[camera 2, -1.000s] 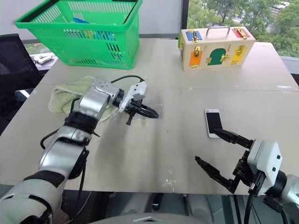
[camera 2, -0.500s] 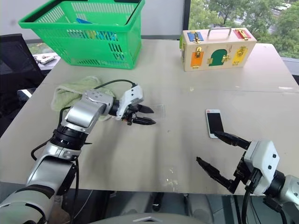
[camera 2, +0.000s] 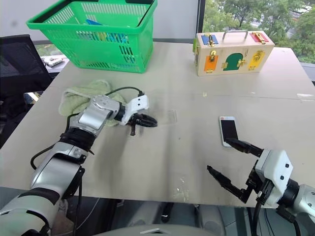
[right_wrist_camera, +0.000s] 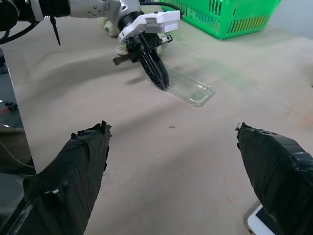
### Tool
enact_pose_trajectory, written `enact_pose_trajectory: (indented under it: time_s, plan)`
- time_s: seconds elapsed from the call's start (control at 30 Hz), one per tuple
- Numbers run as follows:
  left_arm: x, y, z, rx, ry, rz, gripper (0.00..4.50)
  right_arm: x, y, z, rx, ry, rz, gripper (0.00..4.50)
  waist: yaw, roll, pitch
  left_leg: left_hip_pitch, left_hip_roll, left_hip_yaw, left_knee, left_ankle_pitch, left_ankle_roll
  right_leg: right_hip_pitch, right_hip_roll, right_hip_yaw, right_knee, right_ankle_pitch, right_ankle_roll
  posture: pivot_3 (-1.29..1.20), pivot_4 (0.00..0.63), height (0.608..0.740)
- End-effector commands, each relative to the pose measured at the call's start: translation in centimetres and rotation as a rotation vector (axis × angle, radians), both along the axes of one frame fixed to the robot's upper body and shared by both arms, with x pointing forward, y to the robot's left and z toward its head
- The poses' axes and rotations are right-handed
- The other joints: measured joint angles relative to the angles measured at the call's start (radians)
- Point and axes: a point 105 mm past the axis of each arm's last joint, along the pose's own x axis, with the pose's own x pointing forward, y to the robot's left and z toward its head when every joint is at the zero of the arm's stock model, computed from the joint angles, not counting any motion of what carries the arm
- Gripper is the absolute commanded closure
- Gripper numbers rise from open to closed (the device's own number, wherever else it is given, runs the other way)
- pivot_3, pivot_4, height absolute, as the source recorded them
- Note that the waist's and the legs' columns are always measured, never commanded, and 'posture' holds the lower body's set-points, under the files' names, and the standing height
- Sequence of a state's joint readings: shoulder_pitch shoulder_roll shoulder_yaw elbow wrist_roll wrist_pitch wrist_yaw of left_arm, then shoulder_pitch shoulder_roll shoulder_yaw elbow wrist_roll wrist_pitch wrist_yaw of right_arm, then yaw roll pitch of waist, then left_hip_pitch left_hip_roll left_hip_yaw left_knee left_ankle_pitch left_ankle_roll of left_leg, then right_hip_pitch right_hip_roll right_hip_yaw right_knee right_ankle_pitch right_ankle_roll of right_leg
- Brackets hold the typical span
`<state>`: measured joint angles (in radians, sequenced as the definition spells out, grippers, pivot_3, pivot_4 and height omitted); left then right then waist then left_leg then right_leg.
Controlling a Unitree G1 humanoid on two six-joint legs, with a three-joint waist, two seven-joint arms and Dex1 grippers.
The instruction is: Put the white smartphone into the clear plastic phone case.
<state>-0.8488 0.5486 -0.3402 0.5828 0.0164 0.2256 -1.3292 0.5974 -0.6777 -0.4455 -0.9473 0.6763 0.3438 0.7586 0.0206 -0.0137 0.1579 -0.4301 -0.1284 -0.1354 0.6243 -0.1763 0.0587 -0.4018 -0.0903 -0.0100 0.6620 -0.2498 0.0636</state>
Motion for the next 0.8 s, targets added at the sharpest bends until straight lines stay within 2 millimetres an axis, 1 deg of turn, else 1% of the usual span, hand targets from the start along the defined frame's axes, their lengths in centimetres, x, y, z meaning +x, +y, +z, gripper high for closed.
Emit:
enact_pose_trajectory:
  time_s: [0.03,0.13,0.2,0.37,0.5,0.6,0.7,0.8]
  plan:
    - [-1.2,-1.4,0.8,-0.081,0.003,-0.101,4.44,-0.5,0.4,0.6,-0.001,-0.038,0.012,0.0,-0.002,0.0,0.0,0.0,0.0,0.0,0.0,0.0,0.0,0.0,0.0,0.0,0.0,0.0,0.0,0.0,0.15,0.74]
    - [-2.6,-3.1,2.4,-0.163,-0.011,-0.188,4.44,-0.4,0.4,0.5,0.005,-0.03,-0.002,0.0,-0.006,0.0,0.0,-0.001,0.0,0.0,0.0,0.0,0.0,0.0,0.0,0.0,0.0,0.0,0.0,0.0,0.15,0.74]
    - [-3.4,-4.2,2.7,-0.167,-0.013,-0.219,4.44,-0.3,0.3,0.3,0.007,-0.024,-0.012,0.0,-0.006,-0.001,0.001,-0.002,0.0,0.0,0.0,0.001,0.001,-0.001,0.0,0.0,0.0,0.0,0.0,0.0,0.15,0.74]
    - [-5.3,-6.8,2.5,-0.163,0.011,-0.258,4.44,-0.2,0.1,0.0,0.008,-0.011,-0.027,0.0,-0.007,0.0,0.0,-0.001,0.0,0.0,0.0,0.001,0.002,0.0,0.0,0.001,0.0,0.0,0.0,0.0,0.15,0.74]
    - [-6.3,-8.6,1.5,-0.141,0.027,-0.293,4.44,-0.1,0.1,0.0,0.006,-0.012,-0.028,0.0,-0.006,0.0,0.0,-0.001,0.0,0.0,0.0,0.001,0.002,0.0,0.0,0.0,0.0,0.0,0.0,0.0,0.15,0.74]
    - [-6.4,-9.0,0.9,-0.118,0.051,-0.307,4.44,-0.3,0.1,-0.2,0.001,0.004,-0.028,0.0,-0.006,0.0,0.0,-0.001,0.0,0.0,0.0,0.001,0.002,0.0,0.0,0.0,0.0,0.0,0.0,0.0,0.15,0.74]
    - [-6.4,-8.7,0.3,-0.075,0.068,-0.32,4.44,-0.3,0.0,-0.4,-0.006,0.017,-0.029,0.0,-0.006,0.0,0.0,-0.001,0.0,0.0,0.0,0.001,0.002,0.0,0.0,0.0,0.0,0.0,0.0,0.0,0.15,0.74]
    - [-7.0,-8.4,-0.3,-0.048,0.111,-0.338,4.44,-0.1,0.0,-0.5,0.0,0.029,-0.04,0.0,-0.006,0.0,0.0,-0.001,0.0,0.0,0.0,0.001,0.002,0.0,0.0,0.0,0.0,0.0,0.0,0.0,0.15,0.74]
